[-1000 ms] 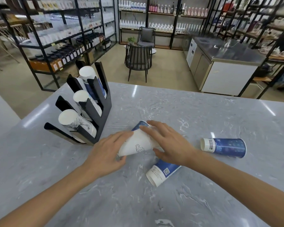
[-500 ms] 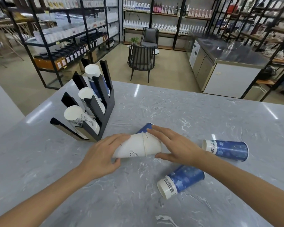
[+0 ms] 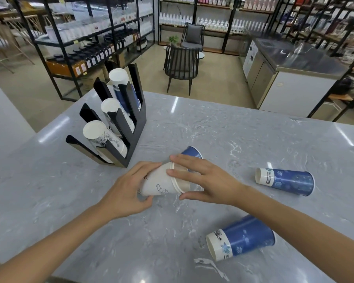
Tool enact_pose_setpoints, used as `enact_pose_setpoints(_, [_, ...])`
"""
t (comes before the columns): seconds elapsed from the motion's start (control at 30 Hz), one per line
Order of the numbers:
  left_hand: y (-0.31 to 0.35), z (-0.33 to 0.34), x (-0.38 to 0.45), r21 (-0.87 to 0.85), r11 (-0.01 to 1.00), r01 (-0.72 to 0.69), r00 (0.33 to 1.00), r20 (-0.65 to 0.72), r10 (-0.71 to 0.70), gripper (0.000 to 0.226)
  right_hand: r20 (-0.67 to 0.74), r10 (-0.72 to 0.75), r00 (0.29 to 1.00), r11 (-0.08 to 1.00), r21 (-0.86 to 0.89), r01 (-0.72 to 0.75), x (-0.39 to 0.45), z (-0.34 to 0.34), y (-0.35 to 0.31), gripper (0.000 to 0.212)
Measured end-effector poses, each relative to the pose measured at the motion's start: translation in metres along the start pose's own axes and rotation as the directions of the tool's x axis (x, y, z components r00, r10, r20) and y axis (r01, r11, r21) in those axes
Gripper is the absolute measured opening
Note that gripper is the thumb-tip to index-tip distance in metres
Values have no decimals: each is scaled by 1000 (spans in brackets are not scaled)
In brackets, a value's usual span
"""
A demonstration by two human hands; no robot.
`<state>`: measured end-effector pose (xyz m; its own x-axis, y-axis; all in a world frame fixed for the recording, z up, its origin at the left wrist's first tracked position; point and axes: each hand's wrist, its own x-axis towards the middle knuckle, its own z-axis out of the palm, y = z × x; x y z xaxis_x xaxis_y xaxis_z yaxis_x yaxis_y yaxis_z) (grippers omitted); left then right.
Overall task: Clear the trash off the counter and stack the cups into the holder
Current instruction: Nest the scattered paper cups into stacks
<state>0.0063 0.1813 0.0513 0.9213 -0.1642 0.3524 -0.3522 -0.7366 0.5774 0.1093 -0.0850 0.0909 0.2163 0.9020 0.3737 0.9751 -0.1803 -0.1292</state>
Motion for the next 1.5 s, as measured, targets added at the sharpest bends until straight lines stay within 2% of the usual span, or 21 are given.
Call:
enact_pose_setpoints(0.27, [-8, 19, -23, -276, 952, 136, 989, -24, -148, 85, -7, -88, 996, 988, 123, 88, 19, 16, -14, 48])
enact_pose_setpoints(0.4, [-17, 29, -48, -322, 916, 238, 957, -82, -277, 83, 12, -92, 996, 968, 234, 86, 34, 35, -22, 41])
enact_pose_setpoints(0.7, [-36, 35, -88, -385, 863, 327, 892, -175, -417, 81, 9, -132, 991, 944, 305, 123, 62, 74, -39, 36])
enact_pose_setpoints(0.9, [-40, 38, -97, -442, 833, 333, 862, -216, -460, 82, 28, -173, 985, 941, 299, 157, 70, 92, -40, 37])
enact_pose_setpoints(1.13, [-44, 39, -99, -423, 838, 344, 870, -192, -454, 85, 39, -180, 983, 948, 274, 163, 71, 93, -39, 38])
enact_pose_setpoints(1.27, [-40, 32, -102, -332, 877, 347, 890, -178, -420, 81, 47, -163, 985, 958, 245, 147, 69, 87, -45, 38])
enact_pose_setpoints(1.5, [-39, 5, -116, -189, 915, 357, 918, -112, -381, 102, 34, -54, 998, 981, 188, 47, 56, 52, -48, 46])
